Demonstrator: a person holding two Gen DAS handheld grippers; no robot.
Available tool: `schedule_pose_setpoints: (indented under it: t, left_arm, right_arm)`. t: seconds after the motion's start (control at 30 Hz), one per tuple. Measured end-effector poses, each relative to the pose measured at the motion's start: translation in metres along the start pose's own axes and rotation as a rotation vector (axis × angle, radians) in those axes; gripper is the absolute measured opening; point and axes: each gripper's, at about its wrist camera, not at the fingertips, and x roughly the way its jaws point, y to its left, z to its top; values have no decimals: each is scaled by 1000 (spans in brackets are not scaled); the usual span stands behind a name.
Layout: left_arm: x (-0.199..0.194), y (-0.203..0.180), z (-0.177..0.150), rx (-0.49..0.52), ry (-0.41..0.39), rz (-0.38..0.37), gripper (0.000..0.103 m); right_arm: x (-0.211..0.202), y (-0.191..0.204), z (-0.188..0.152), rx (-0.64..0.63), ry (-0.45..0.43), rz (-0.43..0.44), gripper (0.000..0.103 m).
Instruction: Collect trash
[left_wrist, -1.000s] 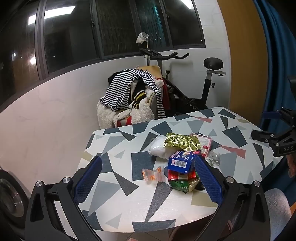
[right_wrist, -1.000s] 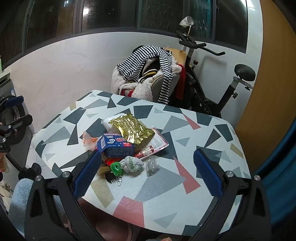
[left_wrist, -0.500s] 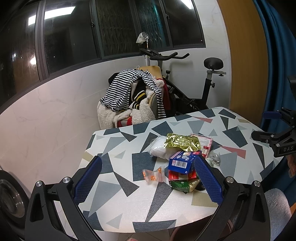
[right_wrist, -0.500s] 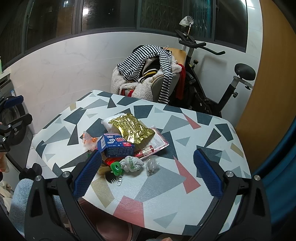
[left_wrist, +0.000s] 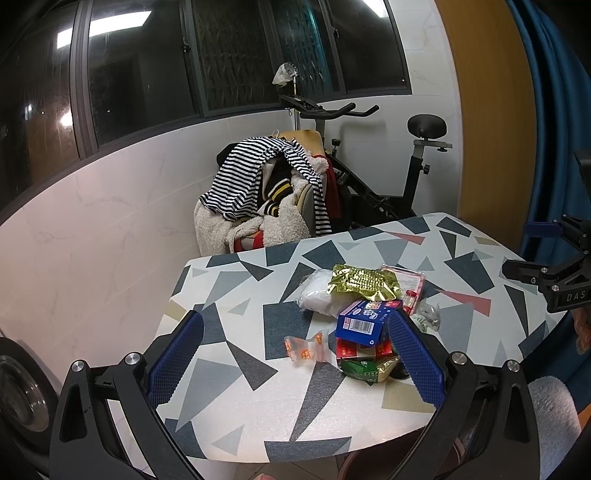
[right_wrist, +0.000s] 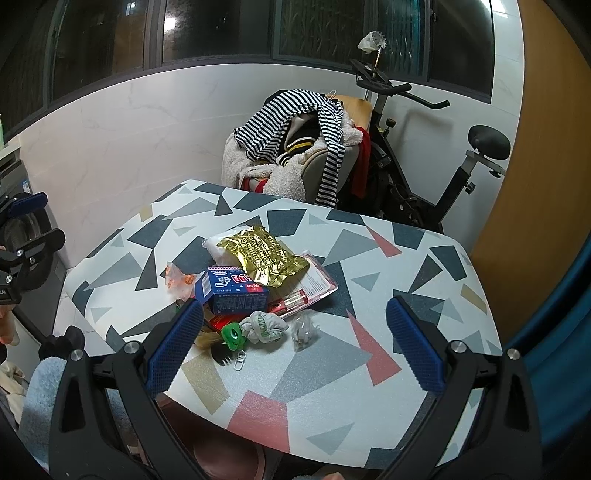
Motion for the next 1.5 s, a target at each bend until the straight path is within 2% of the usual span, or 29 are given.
schedule_pose_setpoints:
  t: [0.87, 1.07, 1.2, 1.37, 1.43, 1.5]
  left_arm:
    - [4, 1, -5, -16, 9, -2, 98]
    - [6, 0, -6, -7, 0, -3, 98]
    - [11, -6, -11, 32, -8, -32, 98]
    - [24, -12, -22, 75, 28, -95, 98]
    - [27, -15, -28, 92, 33, -114, 98]
    - [27, -18, -33, 108, 19, -113, 98]
  right_arm:
    - [5, 9, -7, 9, 7, 3, 97]
    - [4, 4, -12, 24, -19, 15, 97]
    - [6, 6, -15, 24, -29, 26, 97]
    - [12, 7, -21, 11, -34, 8, 97]
    - [18, 12, -27, -25, -22, -33, 97]
    - [25, 13, -34, -26, 6, -16, 97]
